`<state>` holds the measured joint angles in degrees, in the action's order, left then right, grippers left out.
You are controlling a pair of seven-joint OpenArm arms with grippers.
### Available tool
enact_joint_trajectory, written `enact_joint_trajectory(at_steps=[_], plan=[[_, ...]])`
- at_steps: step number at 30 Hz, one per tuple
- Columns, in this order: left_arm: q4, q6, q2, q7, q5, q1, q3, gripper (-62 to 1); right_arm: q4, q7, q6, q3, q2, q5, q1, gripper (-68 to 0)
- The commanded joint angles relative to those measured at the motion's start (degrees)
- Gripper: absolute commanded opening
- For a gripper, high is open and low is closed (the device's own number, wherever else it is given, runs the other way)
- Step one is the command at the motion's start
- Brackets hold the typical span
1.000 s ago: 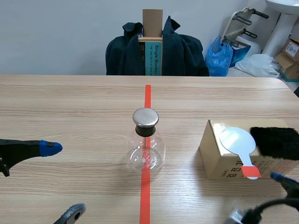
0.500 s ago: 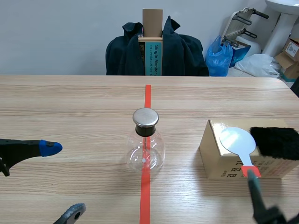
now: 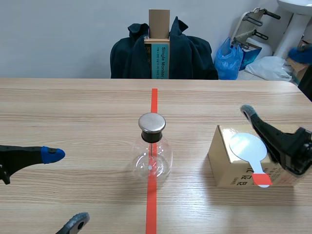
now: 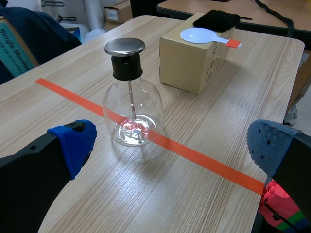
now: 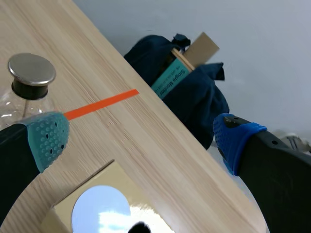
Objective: Do the electroscope experiment.
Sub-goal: 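Return to the home posture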
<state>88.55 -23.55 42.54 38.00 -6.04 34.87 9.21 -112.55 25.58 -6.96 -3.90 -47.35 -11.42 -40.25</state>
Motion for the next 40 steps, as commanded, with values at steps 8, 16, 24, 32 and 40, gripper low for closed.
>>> enact_joint_trajectory(at_steps=[8, 16, 24, 32, 40], plan=[[0.76, 0.33, -0.22, 0.98, -0.59, -0.28, -0.35, 1.4, -0.26, -4.31, -0.59, 2.69, 17.25, -3.21, 7.32, -6.7], [0.66, 0.31, -0.94, 0.96, -0.57, -0.28, -0.35, 1.4, -0.26, -11.72, -0.61, 7.89, 21.31, -3.17, 9.51, -6.7], [0.66, 0.31, -0.94, 0.98, -0.57, -0.31, -0.35, 1.4, -0.26, -14.38, -0.61, 9.11, 21.31, -2.10, 9.77, -6.7], [0.66, 0.31, -0.94, 0.98, -0.57, -0.31, -0.35, 1.4, -0.26, -15.89, -0.33, 9.11, 21.31, -2.32, 9.77, -6.7], [0.66, 0.31, -0.94, 0.98, -0.57, -0.31, -0.35, 1.4, -0.26, -16.28, -0.35, 9.11, 21.33, -2.29, 9.79, -6.7]])
